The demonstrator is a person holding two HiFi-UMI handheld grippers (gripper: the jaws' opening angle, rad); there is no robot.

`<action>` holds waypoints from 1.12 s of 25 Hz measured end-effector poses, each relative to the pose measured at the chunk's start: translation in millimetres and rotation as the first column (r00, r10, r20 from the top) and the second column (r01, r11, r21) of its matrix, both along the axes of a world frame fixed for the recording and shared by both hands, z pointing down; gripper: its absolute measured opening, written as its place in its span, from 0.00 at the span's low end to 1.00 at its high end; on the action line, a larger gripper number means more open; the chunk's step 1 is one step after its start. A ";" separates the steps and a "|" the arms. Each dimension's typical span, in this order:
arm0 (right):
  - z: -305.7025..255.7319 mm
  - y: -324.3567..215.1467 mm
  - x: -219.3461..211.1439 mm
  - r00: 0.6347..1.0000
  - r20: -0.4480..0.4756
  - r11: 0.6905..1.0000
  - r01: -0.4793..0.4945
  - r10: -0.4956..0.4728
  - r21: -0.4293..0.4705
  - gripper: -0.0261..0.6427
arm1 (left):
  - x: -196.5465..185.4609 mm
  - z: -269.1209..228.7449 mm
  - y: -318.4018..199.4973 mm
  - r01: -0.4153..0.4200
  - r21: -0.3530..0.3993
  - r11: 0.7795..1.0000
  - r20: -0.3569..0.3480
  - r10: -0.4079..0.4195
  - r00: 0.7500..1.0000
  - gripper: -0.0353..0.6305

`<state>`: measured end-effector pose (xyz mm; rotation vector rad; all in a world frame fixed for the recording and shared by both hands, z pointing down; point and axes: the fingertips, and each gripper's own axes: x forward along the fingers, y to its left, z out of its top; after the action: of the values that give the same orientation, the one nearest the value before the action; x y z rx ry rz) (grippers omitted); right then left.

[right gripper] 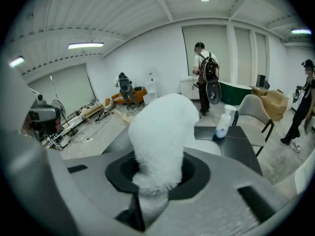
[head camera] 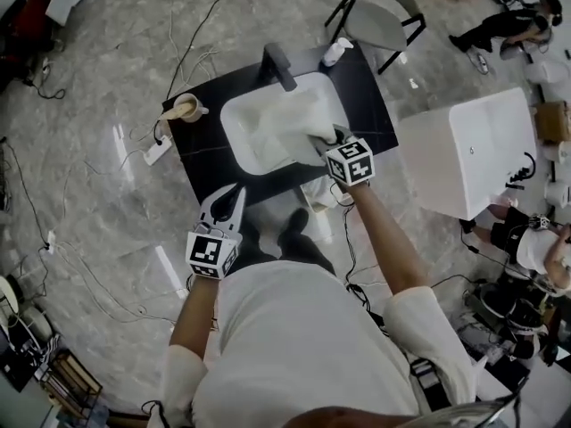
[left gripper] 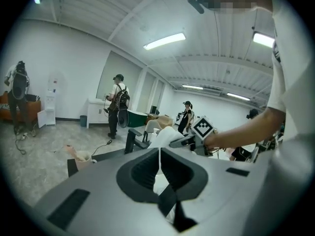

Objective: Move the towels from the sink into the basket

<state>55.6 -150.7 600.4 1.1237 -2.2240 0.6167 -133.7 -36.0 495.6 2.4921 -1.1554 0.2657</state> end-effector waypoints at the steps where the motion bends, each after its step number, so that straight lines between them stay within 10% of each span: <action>1: -18.3 5.0 8.3 1.000 0.014 1.000 -0.012 0.012 0.026 0.20 | 3.7 -6.3 2.7 -0.003 0.008 1.000 0.001 0.003 1.000 0.07; 14: -239.1 117.0 126.0 0.983 0.101 0.908 -0.179 0.152 0.378 0.20 | 55.9 -70.1 33.3 -0.082 0.084 0.993 0.003 0.082 0.997 0.07; 28: -317.0 224.9 220.2 0.939 0.114 0.793 -0.336 0.325 0.508 0.20 | 113.3 -100.6 34.8 -0.163 0.139 0.977 -0.015 0.167 0.986 0.07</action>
<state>275.8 74.2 283.4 1.8173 -2.2928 0.1392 -20.5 -1.3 394.9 2.7092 -0.9875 0.2026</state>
